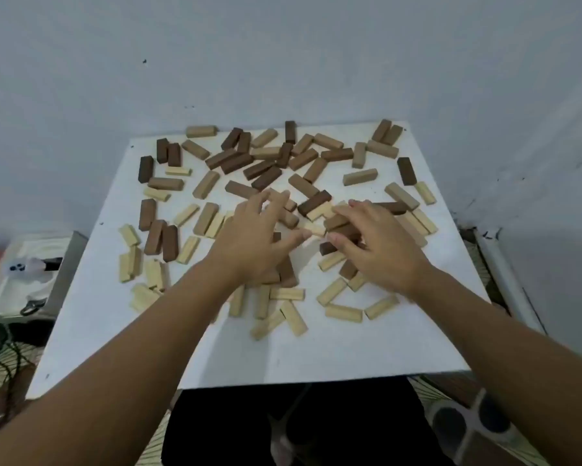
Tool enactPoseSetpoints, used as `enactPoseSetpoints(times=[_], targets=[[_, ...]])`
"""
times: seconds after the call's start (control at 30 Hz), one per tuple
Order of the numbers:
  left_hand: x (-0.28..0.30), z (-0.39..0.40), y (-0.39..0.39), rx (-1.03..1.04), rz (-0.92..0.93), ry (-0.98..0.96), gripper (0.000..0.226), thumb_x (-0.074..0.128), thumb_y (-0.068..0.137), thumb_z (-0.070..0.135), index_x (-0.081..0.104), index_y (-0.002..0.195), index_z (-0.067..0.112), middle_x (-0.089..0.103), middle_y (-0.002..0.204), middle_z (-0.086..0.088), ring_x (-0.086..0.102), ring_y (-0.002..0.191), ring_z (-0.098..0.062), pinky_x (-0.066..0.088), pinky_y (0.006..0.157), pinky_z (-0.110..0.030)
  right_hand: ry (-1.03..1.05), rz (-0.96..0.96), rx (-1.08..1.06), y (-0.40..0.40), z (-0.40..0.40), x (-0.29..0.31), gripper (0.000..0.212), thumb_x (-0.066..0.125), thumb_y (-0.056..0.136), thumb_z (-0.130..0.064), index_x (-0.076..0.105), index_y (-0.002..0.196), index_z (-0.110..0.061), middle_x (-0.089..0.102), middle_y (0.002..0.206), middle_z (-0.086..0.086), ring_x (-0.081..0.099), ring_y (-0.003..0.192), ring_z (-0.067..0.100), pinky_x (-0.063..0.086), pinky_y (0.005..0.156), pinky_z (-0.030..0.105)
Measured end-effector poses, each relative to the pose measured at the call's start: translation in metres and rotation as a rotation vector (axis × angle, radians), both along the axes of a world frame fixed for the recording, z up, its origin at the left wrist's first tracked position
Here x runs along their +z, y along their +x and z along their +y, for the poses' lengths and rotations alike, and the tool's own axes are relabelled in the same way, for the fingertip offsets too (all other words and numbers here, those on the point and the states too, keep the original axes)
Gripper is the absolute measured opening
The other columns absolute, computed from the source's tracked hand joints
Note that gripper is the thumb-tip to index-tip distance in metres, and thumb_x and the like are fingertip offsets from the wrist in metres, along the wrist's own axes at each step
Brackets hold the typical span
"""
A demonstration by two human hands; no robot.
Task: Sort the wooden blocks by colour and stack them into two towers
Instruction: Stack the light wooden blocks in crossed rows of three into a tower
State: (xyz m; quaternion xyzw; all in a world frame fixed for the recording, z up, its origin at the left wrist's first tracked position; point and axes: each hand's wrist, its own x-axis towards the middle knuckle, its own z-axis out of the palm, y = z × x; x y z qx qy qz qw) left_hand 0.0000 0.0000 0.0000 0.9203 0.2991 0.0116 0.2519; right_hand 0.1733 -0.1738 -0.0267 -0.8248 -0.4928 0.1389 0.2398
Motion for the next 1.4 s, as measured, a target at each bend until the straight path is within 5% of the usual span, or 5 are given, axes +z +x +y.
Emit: enactPoseSetpoints(times=[0.23, 0.53, 0.83, 1.0, 1.4], targets=[[-0.037, -0.067, -0.054, -0.189, 0.183, 0.225, 0.092, 0.016, 0.084, 0.097, -0.012, 0.159, 0.053, -0.019, 0.172, 0.004, -0.019, 0.158, -0.024, -0.004, 0.128, -0.049, -0.275, -0.234, 0.055, -0.026, -0.069, -0.028, 0.086, 0.011, 0.083, -0.093, -0.005, 0.158, -0.054, -0.025, 0.169, -0.005, -0.028, 0.154, 0.02, -0.009, 0.126, 0.052], [-0.064, -0.039, -0.015, -0.156, 0.113, 0.324, 0.077, 0.011, 0.096, 0.083, -0.009, 0.161, 0.049, -0.02, 0.172, 0.002, -0.018, 0.159, -0.024, -0.006, 0.127, -0.05, -0.208, -0.3, 0.049, -0.004, -0.023, -0.039, 0.077, 0.016, 0.091, -0.086, 0.006, 0.159, -0.053, -0.014, 0.172, -0.003, -0.017, 0.157, 0.022, -0.006, 0.126, 0.055], [-0.061, -0.002, 0.014, -0.107, -0.134, 0.334, 0.097, 0.039, 0.087, 0.09, 0.024, 0.163, 0.032, 0.025, 0.165, -0.003, 0.019, 0.153, -0.028, 0.017, 0.125, -0.051, 0.065, -0.332, -0.021, 0.024, 0.006, -0.034, 0.068, 0.031, 0.1, -0.072, 0.029, 0.159, -0.039, 0.016, 0.171, 0.001, -0.002, 0.159, 0.021, -0.005, 0.127, 0.048], [-0.063, -0.001, 0.025, -0.139, -0.038, 0.36, 0.097, 0.028, 0.081, 0.098, 0.007, 0.162, 0.05, 0.004, 0.174, -0.003, -0.006, 0.16, -0.028, 0.004, 0.128, -0.054, -0.114, -0.212, -0.401, 0.065, 0.005, -0.036, 0.086, 0.023, 0.095, -0.08, 0.014, 0.164, -0.029, 0.003, 0.171, 0.013, -0.006, 0.158, 0.034, -0.001, 0.125, 0.053], [-0.066, -0.004, 0.024, -0.078, -0.105, 0.308, 0.098, 0.042, 0.08, 0.096, 0.013, 0.162, 0.051, 0.008, 0.174, 0.001, -0.008, 0.16, -0.019, 0.0, 0.129, -0.048, 0.066, -0.15, -0.222, 0.09, 0.024, -0.043, 0.064, 0.037, 0.104, -0.059, 0.031, 0.159, -0.026, 0.017, 0.17, 0.007, 0.007, 0.158, 0.028, 0.009, 0.128, 0.053]])
